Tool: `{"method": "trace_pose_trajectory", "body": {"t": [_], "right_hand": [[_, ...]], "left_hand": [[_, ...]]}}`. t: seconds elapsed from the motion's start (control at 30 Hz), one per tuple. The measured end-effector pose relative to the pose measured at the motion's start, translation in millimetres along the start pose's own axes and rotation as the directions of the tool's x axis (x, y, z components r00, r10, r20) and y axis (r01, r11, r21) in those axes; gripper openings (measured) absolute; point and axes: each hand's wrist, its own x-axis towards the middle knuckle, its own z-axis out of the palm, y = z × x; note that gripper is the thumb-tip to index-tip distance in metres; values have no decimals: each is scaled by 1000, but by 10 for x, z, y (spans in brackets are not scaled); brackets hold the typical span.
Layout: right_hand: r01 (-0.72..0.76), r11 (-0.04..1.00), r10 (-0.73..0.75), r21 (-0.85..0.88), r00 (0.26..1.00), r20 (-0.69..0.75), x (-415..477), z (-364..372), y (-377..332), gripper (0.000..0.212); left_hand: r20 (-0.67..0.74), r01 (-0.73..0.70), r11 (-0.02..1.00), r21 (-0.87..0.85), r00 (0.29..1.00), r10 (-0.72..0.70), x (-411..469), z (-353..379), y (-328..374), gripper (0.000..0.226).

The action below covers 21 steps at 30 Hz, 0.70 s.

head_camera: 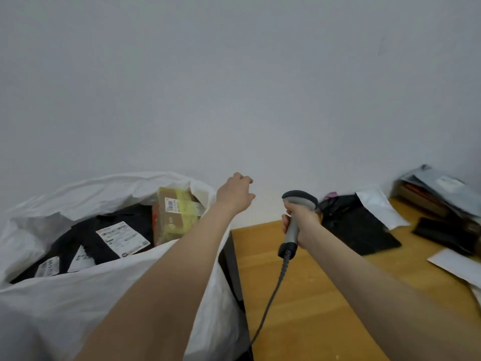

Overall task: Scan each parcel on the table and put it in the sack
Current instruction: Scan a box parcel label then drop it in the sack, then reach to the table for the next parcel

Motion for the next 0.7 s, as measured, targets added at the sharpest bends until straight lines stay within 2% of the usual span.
{"method": "trace_pose_trajectory", "body": {"t": [0.2,0.4,0.53,0.7], "right_hand": [[66,998,-66,-9,975,-214,10,-878,-187,19],[78,996,-63,35,942,-331,286,-1810,-429,19],[56,998,-48,10,925,-377,669,-2429,-694,20],[8,999,-27,-47,903,-430,1194,-3170,-1001,19]], "left_hand": [[147,-102,993,-56,983,109,144,584,771,50],[213,-201,978,-55,955,208,419,1118,1651,47],[287,-190,980,-57,937,198,719,1537,2240,43],[377,-135,990,-50,915,144,1050,2099,2908,50]]}}
